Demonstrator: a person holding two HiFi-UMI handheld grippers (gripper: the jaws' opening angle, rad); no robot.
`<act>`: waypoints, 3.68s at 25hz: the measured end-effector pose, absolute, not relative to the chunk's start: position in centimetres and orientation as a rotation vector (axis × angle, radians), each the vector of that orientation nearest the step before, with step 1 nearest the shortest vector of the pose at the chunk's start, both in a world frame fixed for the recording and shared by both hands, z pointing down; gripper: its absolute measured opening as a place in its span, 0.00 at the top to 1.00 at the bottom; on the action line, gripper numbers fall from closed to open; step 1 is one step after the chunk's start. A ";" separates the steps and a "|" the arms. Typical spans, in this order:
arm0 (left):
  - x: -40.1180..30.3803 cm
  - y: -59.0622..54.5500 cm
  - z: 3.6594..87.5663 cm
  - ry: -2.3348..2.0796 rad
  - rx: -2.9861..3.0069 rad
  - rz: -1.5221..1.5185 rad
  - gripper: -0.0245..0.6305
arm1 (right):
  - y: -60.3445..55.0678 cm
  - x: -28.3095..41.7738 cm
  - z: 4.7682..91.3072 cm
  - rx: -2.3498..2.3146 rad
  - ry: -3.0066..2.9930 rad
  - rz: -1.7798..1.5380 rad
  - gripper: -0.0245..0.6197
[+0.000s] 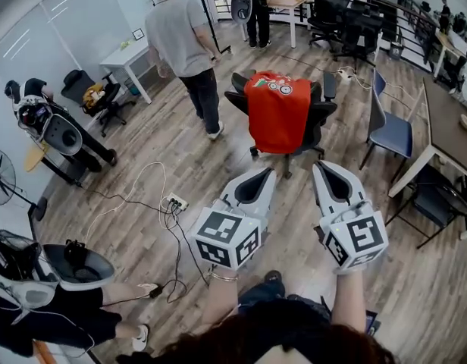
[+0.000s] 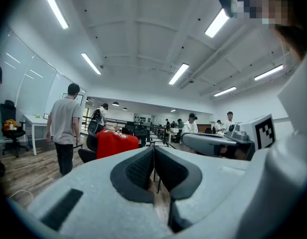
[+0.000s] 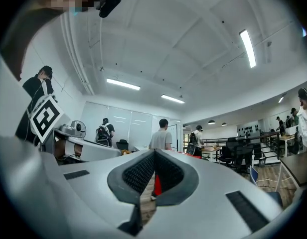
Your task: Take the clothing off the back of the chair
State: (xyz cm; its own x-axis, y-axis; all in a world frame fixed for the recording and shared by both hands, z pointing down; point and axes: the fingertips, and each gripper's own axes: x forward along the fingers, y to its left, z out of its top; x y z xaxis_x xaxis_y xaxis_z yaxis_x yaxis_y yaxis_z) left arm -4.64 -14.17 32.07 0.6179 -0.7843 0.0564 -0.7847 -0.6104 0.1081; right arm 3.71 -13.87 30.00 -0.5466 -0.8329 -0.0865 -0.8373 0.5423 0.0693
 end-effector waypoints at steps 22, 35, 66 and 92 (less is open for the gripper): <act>-7.8 -21.9 31.1 -1.196 2.767 -0.015 0.82 | -20.9 0.8 29.3 -1.565 2.674 0.141 0.89; -8.5 -28.2 31.1 -1.251 2.701 -0.064 0.74 | -26.9 2.3 30.2 -1.565 2.694 0.120 0.79; -9.1 -43.7 37.7 -1.211 2.410 -0.045 0.51 | -42.0 5.6 38.8 -1.555 2.889 -0.194 0.53; -4.3 -44.9 41.0 -0.972 2.402 0.014 0.62 | -44.2 1.6 41.4 -1.304 3.016 -0.358 0.51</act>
